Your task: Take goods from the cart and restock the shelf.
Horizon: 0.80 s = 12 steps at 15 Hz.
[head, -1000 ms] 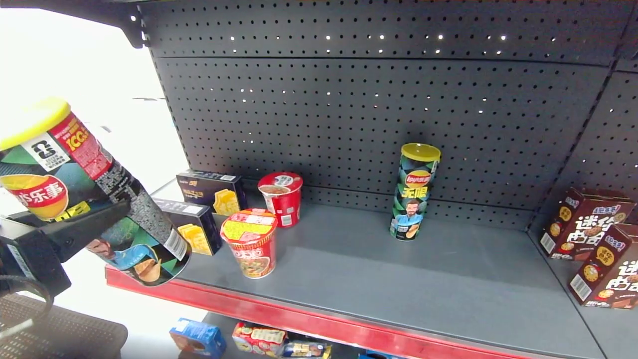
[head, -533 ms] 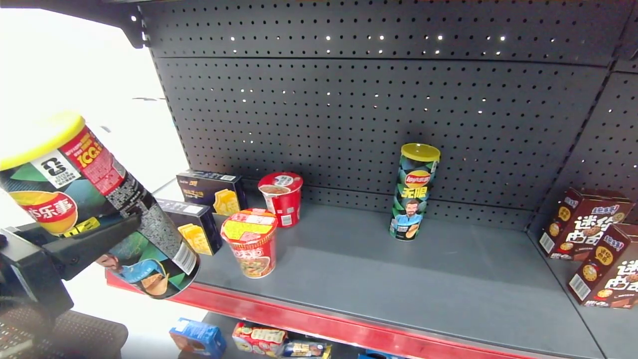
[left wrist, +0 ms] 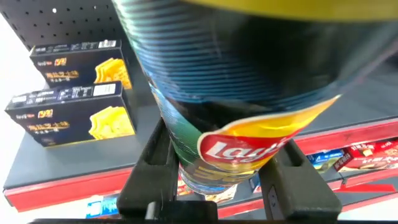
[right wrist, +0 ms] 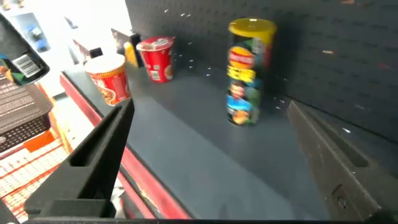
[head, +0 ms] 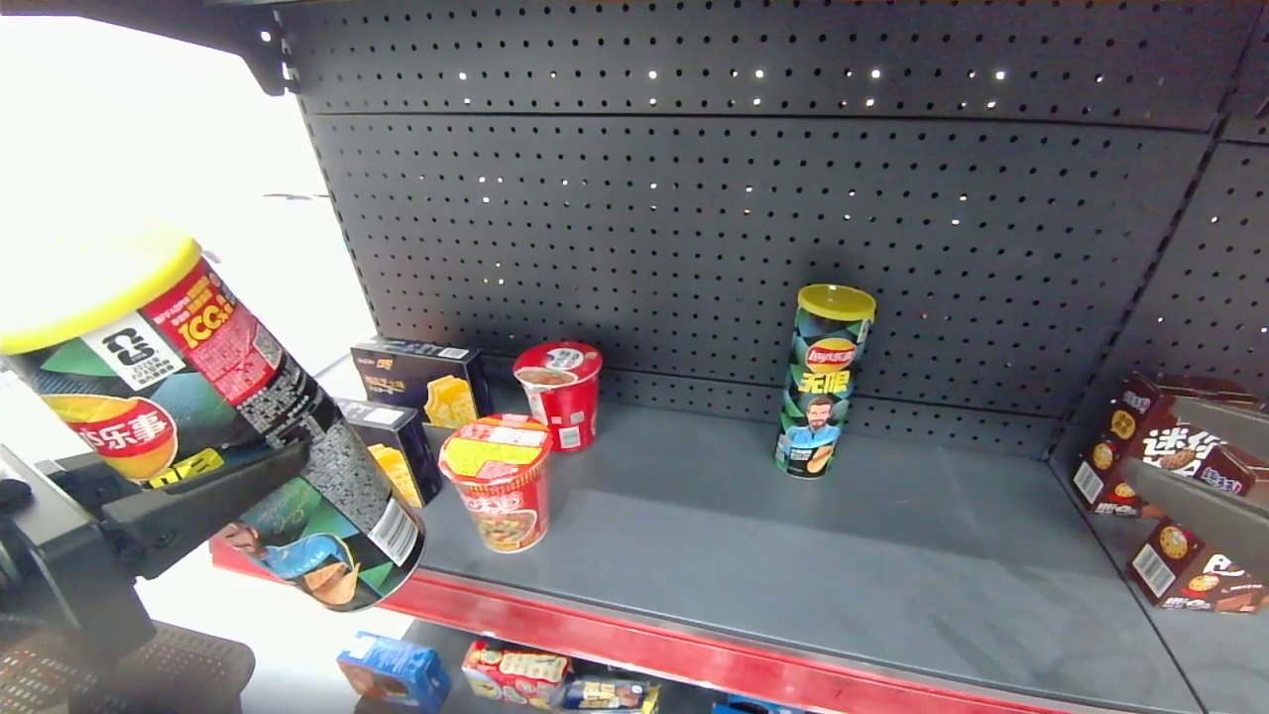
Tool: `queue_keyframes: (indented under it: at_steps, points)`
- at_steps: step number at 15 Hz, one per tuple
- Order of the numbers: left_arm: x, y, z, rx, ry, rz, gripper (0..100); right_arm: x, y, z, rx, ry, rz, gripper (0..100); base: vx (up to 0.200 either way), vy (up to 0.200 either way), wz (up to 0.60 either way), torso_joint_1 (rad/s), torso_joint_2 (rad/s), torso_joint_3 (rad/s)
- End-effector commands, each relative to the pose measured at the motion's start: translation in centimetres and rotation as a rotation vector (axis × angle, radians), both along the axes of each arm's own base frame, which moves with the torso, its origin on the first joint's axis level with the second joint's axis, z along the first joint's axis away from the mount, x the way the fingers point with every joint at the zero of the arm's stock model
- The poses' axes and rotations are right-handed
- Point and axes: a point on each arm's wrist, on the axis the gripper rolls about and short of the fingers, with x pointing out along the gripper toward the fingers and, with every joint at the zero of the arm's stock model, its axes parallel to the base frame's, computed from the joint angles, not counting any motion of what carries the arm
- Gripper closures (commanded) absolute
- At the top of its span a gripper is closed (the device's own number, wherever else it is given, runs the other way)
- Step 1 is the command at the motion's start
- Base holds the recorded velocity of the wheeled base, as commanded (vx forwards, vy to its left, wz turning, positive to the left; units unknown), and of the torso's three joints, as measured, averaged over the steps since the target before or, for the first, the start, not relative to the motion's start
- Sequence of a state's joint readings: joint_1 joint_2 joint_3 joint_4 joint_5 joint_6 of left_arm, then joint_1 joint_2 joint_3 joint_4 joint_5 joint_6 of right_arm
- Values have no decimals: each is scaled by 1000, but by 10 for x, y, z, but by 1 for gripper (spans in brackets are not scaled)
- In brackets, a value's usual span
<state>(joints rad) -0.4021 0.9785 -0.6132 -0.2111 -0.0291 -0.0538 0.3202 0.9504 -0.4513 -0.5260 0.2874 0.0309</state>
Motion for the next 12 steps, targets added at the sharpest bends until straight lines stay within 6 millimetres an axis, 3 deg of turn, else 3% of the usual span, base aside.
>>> queue_keyframes:
  at_steps: [1,3,7,12]
  points:
    - [1,0,-4,3,15,2,100,65,22,0,-25,73,63,0,0,0,0,0,0,0]
    - [0,0,-3,-20,19,3,100,103,23,5,-27,85,90,0,0,0,0,0,0,0]
    - [-1,0,-4,-39,31,-36,100,156,22,6,-24,58,120,0,0,0,0,0,0,0]
    - [0,0,-5,-45,39,-56,100,192,25,-18,-28,58,218,0,0,0,0,0,0,0]
